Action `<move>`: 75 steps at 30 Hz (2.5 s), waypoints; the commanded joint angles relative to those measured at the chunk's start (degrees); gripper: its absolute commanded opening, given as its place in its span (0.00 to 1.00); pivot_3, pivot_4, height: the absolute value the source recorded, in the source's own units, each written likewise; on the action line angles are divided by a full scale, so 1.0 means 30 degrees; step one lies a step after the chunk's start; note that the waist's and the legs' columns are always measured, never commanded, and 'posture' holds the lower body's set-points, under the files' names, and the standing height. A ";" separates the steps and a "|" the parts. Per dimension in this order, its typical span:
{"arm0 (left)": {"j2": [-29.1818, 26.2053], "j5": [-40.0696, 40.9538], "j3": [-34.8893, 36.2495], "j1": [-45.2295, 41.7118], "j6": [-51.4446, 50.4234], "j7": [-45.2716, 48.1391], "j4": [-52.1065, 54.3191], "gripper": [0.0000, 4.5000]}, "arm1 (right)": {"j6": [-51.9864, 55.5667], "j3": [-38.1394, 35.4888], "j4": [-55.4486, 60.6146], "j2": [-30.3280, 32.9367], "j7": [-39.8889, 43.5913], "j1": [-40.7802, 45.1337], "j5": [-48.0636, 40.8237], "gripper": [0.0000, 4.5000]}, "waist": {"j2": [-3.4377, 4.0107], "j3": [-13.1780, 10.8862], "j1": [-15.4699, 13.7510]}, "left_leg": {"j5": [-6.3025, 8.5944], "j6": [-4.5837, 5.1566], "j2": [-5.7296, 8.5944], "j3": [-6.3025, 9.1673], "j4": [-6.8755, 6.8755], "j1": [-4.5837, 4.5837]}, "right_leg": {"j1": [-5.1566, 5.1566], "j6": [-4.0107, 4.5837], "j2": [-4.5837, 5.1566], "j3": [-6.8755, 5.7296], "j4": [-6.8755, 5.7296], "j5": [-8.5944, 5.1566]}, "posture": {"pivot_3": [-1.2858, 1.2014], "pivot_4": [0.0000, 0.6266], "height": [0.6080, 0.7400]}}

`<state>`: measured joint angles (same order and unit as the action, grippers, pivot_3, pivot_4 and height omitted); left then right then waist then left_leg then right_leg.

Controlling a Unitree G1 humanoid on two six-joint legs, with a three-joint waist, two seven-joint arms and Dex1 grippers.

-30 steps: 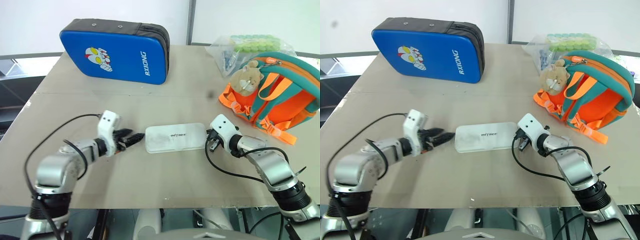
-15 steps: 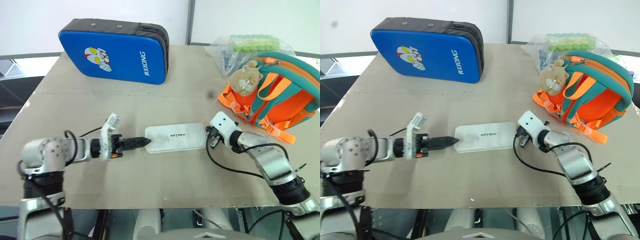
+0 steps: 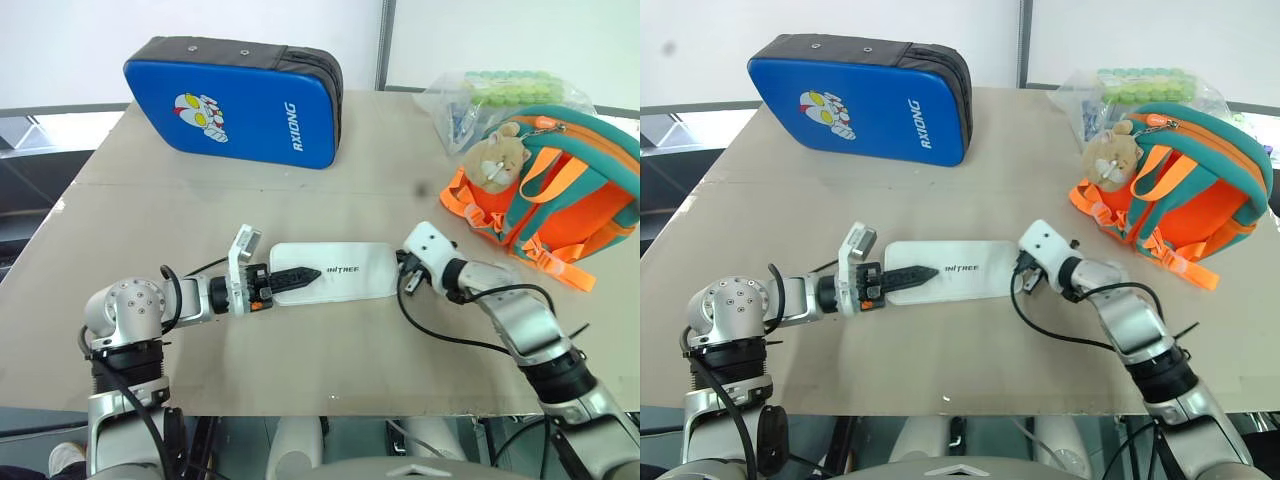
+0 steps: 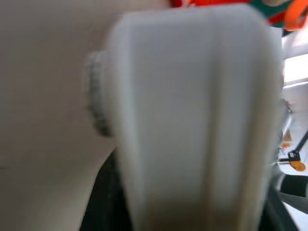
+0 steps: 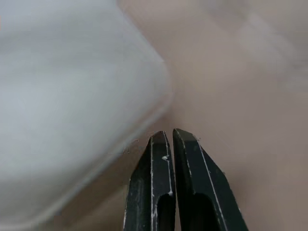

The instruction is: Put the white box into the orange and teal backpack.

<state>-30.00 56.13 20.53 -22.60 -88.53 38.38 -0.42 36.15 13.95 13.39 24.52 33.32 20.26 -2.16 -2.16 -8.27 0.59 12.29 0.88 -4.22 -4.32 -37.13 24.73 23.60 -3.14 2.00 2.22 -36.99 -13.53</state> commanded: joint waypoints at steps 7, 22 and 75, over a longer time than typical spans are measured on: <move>-0.0083 0.0790 0.1063 0.0620 0.1106 -0.0386 0.2013 0.22 | 0.7387 -1.0667 0.8890 0.1414 0.1413 -0.3180 -0.8990 0.47 | 0.0000 -0.0001 0.0001 | 0.0001 0.0000 -0.0002 0.0018 0.0017 -0.0001 | 0.0001 0.0013 -0.0003 -0.0009 -0.0002 -0.0007 | 0.52 0.24 1.00; 0.0624 0.1984 0.1395 -0.0186 0.3121 -0.1082 0.2855 0.22 | 0.9261 -1.3471 0.2882 0.3333 -0.3371 0.0579 -0.9637 0.96 | 0.0006 -0.0010 0.0276 | 0.0001 0.0007 0.0008 0.0014 0.0013 -0.0005 | 0.0007 0.0059 -0.0028 0.0051 0.0042 -0.0019 | 0.52 0.24 1.00; -0.6497 -0.3935 -0.1354 -0.3003 1.9535 0.8384 0.2806 0.22 | 0.2918 -0.7864 0.2123 0.8029 1.3215 0.3929 -1.7151 0.01 | 0.0074 -0.0137 -0.0438 | 0.0002 0.0002 0.0002 -0.0018 0.0082 0.0026 | 0.0028 0.0008 -0.0015 0.0004 0.0090 -0.0008 | 0.52 0.24 1.00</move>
<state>-48.30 44.66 15.57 -29.13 -32.18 61.68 8.93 46.29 -6.85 17.56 47.67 72.18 31.63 -52.03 -1.94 -8.68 -0.73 12.30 0.89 -4.21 -4.38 -36.91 24.81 23.68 -3.12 1.95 2.23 -36.74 -13.56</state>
